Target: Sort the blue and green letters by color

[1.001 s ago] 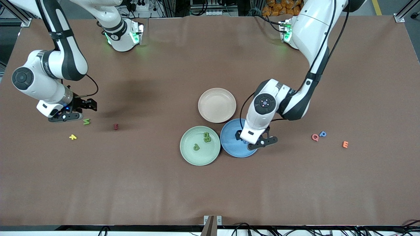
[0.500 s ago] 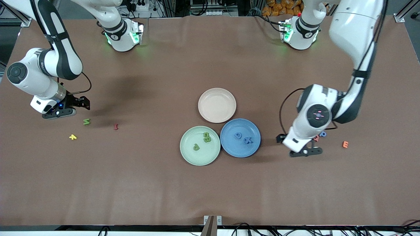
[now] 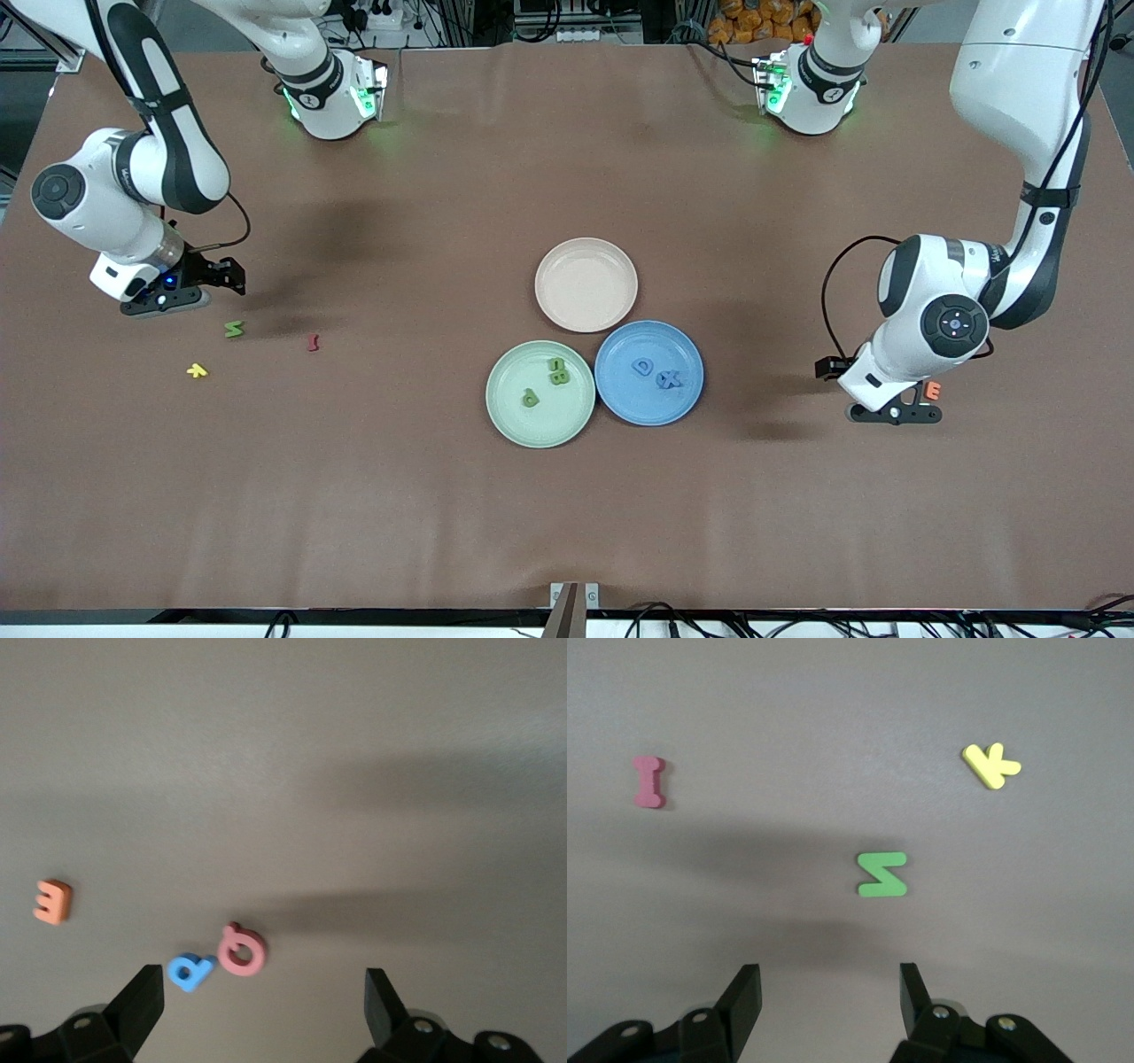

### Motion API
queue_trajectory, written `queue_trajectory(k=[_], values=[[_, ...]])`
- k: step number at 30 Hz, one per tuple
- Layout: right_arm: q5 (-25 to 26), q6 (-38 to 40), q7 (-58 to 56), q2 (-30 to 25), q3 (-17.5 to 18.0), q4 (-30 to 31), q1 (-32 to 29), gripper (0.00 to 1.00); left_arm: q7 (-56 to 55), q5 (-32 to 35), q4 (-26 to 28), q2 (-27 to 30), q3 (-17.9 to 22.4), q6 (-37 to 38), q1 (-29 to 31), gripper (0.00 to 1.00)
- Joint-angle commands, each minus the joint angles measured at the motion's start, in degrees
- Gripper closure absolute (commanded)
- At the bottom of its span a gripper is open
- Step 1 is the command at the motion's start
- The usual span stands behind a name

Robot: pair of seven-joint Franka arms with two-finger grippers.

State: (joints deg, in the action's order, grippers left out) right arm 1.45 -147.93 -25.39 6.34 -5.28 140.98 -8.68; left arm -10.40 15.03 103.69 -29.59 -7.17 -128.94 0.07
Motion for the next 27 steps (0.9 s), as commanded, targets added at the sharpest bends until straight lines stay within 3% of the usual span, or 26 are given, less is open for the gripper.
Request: queue_trajectory(k=[1, 14, 27], values=[[0.2, -3.5, -2.3, 1.4, -0.8, 1.0, -0.9, 0.30, 5.6, 2.5, 3.4, 0.9, -0.6, -4.9, 4.6, 0.00], [0.1, -6.6, -1.9, 3.9, -1.2, 1.0, -1.2, 0.32, 10.7, 2.5, 7.1, -1.0, -0.1, -13.3, 6.9, 0.00], [-0.1, -7.9, 4.8, 5.5, -1.1, 1.1, -0.8, 0.34, 10.7, 4.1, 7.5, -2.8, 0.8, -16.6, 7.3, 0.00]])
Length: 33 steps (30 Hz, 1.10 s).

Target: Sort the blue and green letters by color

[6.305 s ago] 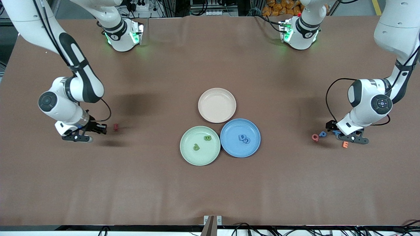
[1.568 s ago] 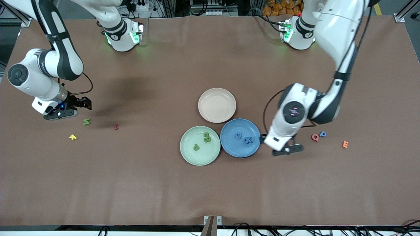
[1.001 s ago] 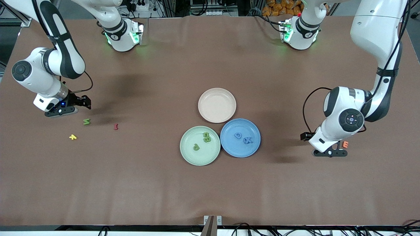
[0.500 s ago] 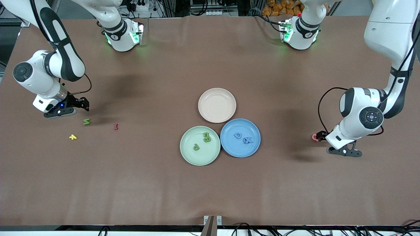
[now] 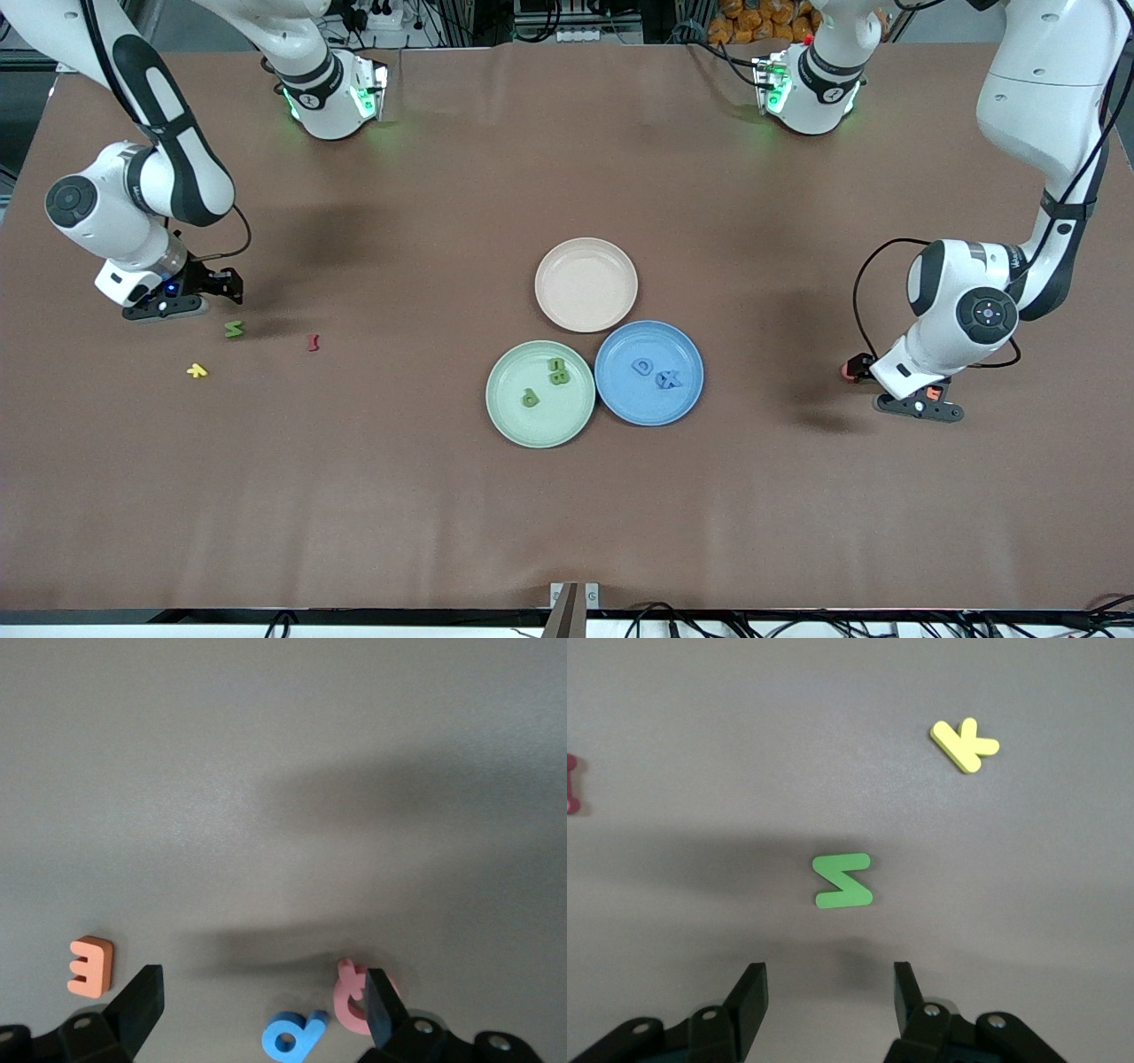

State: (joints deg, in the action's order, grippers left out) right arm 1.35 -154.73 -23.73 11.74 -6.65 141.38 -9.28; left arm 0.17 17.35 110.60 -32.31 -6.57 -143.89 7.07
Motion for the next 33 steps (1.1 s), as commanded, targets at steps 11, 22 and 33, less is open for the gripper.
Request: queue_trajectory(k=[11, 22, 33], values=[[0.0, -1.1, 4.6, 0.3, 0.2, 1.0, -0.1, 0.34, 0.2, 3.8, 0.5, -1.3, 0.6, -3.7, 1.2, 0.00], [0.0, -4.3, 5.2, 2.2, 0.2, 0.8, 0.7, 0.35, 0.3, 4.4, 0.4, -2.7, 0.9, -5.9, 1.9, 0.00], [0.1, -7.0, 5.1, 4.1, 0.2, 0.6, 1.5, 0.37, 0.2, 4.4, 0.7, -3.0, 0.9, -6.4, 1.8, 0.00]])
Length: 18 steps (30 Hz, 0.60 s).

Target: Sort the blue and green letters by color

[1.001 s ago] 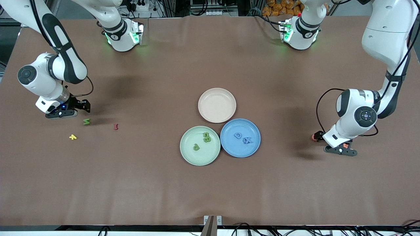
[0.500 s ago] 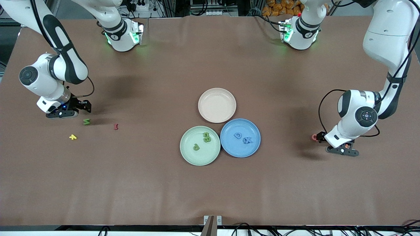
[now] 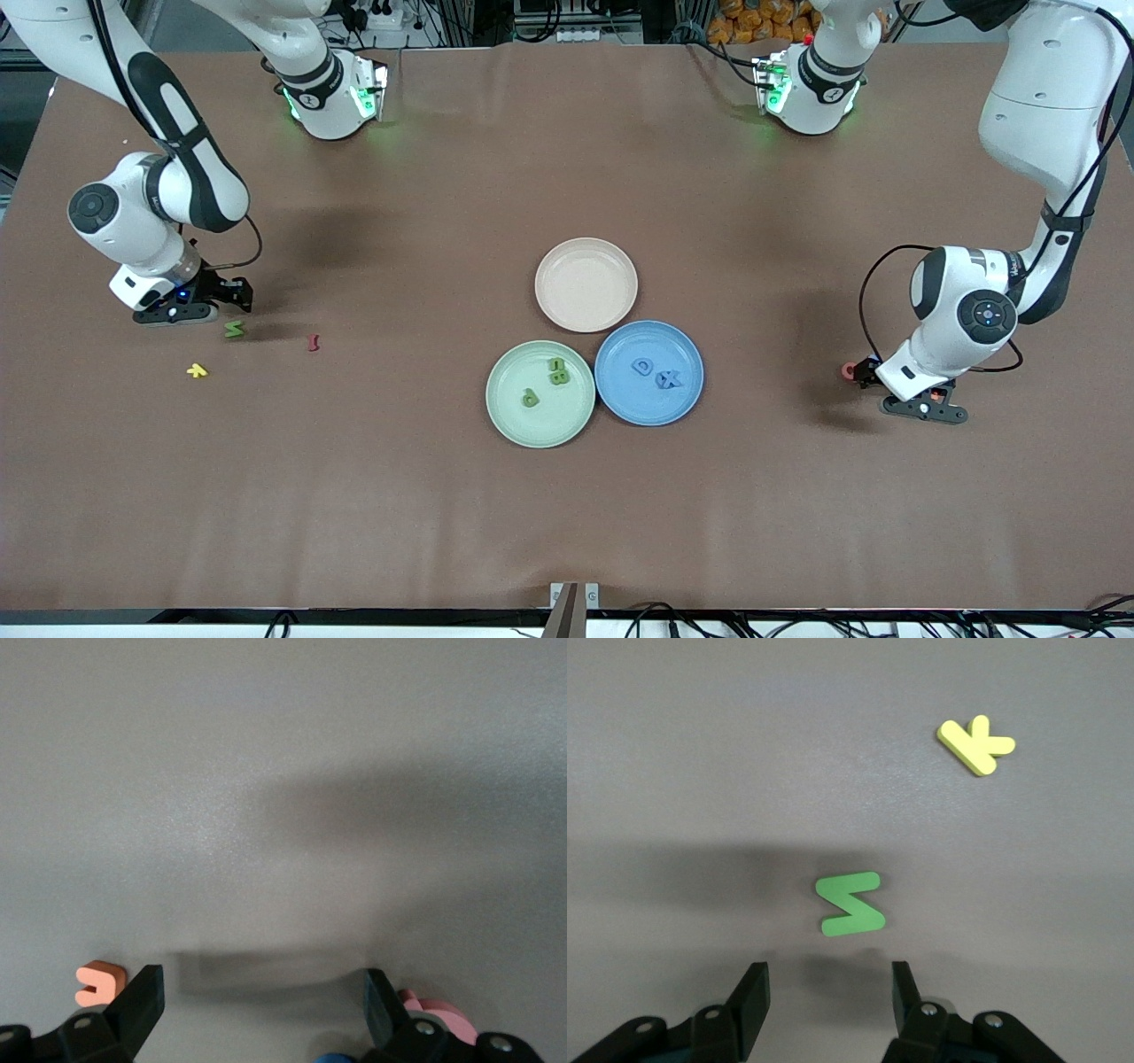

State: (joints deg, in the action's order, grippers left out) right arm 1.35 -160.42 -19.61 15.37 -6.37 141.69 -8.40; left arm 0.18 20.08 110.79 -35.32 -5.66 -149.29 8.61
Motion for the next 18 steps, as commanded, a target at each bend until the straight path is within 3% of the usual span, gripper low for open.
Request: queue_trajectory(k=[1, 18], values=[[0.1, -1.3, 1.0, 0.5, -0.1, 0.2, 0.6, 0.37, 0.2, 1.6, 0.6, 0.1, -0.1, -1.0, 0.3, 0.00], [0.2, -1.4, 0.2, 2.5, -0.1, -1.9, 0.6, 0.38, -2.8, 1.5, 4.3, 0.9, -0.1, -3.6, -0.7, 0.00]])
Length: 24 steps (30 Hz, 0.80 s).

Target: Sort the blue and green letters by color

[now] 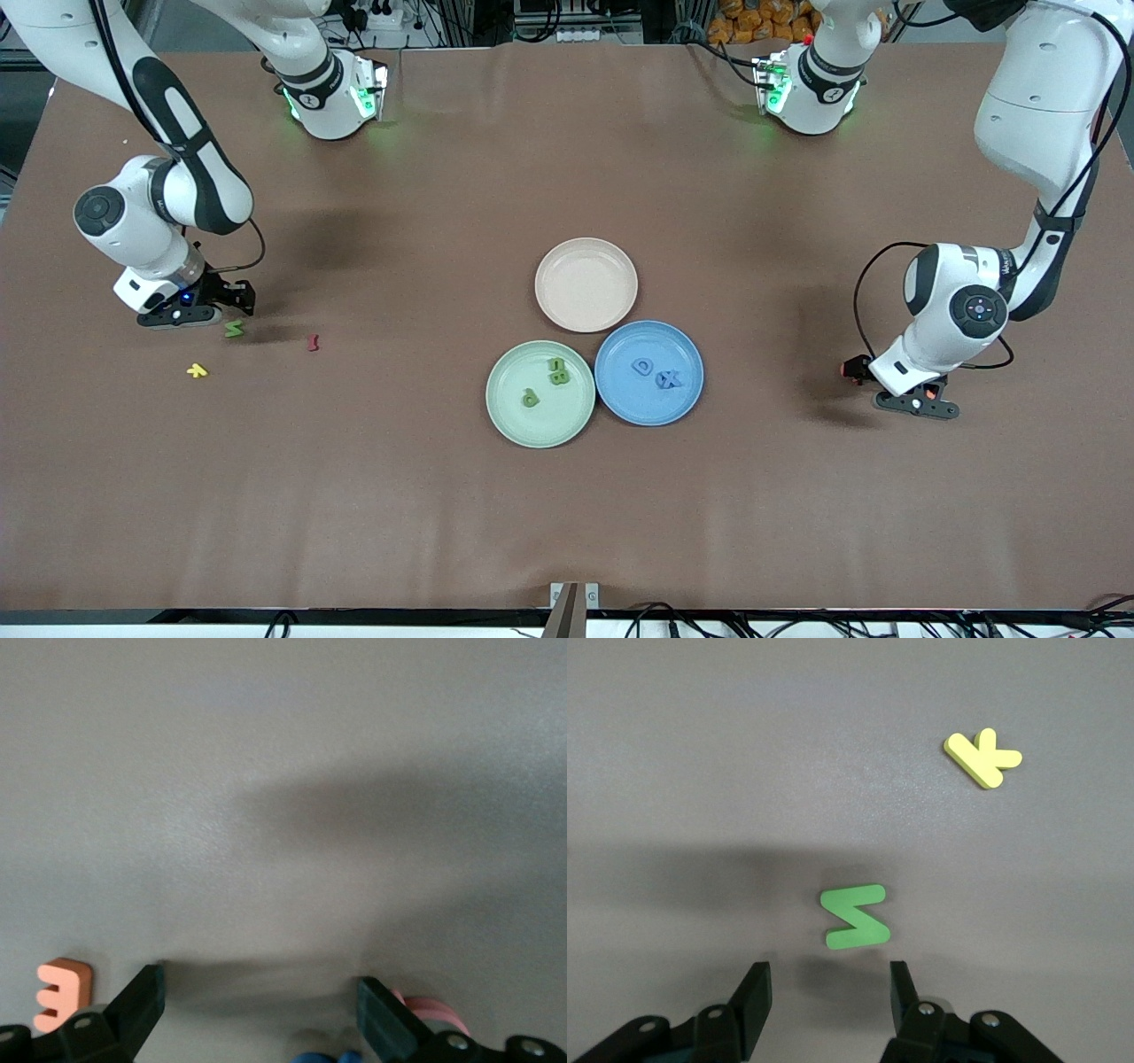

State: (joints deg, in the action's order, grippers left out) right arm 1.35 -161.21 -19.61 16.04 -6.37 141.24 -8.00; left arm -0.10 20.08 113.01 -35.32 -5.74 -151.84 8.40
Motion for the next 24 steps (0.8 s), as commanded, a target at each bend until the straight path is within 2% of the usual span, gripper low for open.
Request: queue_trajectory(k=[1, 24], values=[[0.2, -0.7, 0.2, 2.0, -0.1, -1.7, 0.1, 0.38, -2.7, 1.5, 2.2, 0.9, 0.0, -1.2, -0.7, 0.00], [0.1, -0.7, -1.8, 4.1, -0.1, -4.0, -0.5, 0.41, -6.1, 1.5, 4.9, 3.4, -0.1, -1.9, -2.6, 0.00]])
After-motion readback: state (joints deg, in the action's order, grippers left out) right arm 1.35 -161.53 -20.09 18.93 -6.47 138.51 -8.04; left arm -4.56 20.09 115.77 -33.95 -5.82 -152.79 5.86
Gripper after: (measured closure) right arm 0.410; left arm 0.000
